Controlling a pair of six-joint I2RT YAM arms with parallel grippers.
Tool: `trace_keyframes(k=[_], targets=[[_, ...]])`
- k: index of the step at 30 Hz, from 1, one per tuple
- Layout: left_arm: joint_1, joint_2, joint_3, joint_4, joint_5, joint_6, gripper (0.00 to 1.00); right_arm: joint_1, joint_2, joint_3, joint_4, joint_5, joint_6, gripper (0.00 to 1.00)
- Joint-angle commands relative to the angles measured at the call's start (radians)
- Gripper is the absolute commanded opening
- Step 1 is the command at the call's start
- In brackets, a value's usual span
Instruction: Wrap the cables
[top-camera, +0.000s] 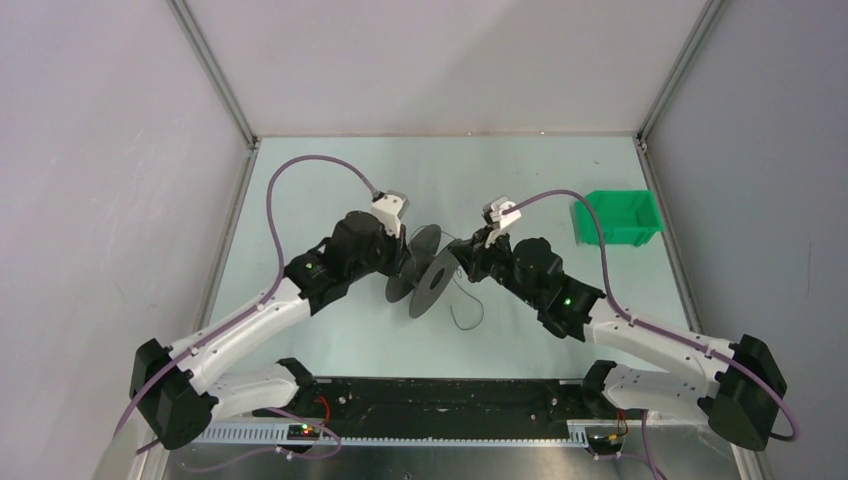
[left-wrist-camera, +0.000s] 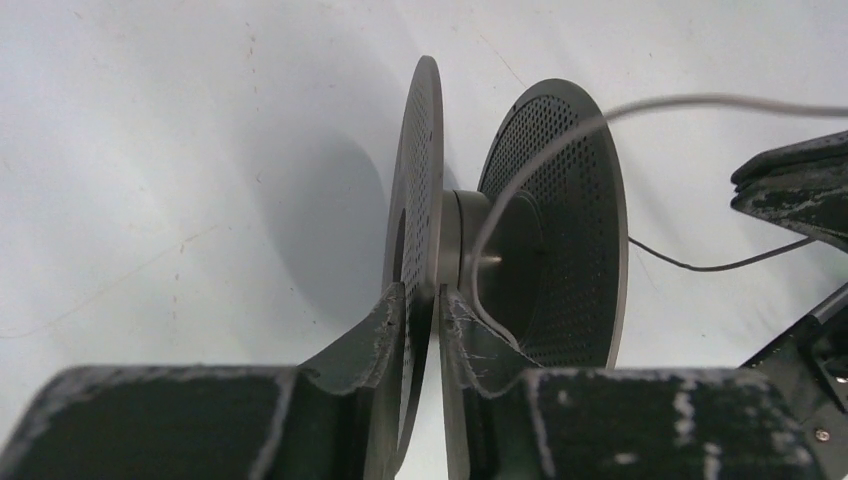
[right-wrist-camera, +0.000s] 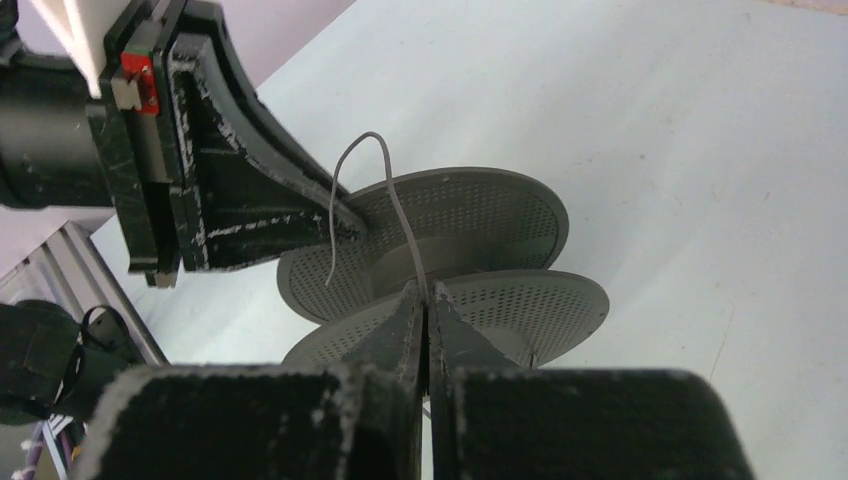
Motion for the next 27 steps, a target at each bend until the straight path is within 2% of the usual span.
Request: trace_keyframes(k=[1, 7, 17, 27], targets=[[0.002, -0.026, -0.015, 0.022, 0.016, -0.064, 0.24, 0.017, -0.007, -0.014, 0.055, 0.122, 0.076, 0.0], [0.002, -0.055, -0.024, 0.021, 0.021, -0.088, 0.32, 0.054, 0.013, -0.035, 0.058, 0.177, 0.13, 0.0], [0.002, -0.091, -0.023, 0.022, 0.027, -0.108, 0.38, 0.093, 0.049, -0.036, 0.04, 0.26, 0.234, 0.0], [0.002, -0.055, -0.024, 0.065, -0.003, -0.097, 0.47, 0.131, 0.041, -0.071, 0.092, 0.314, 0.269, 0.0]])
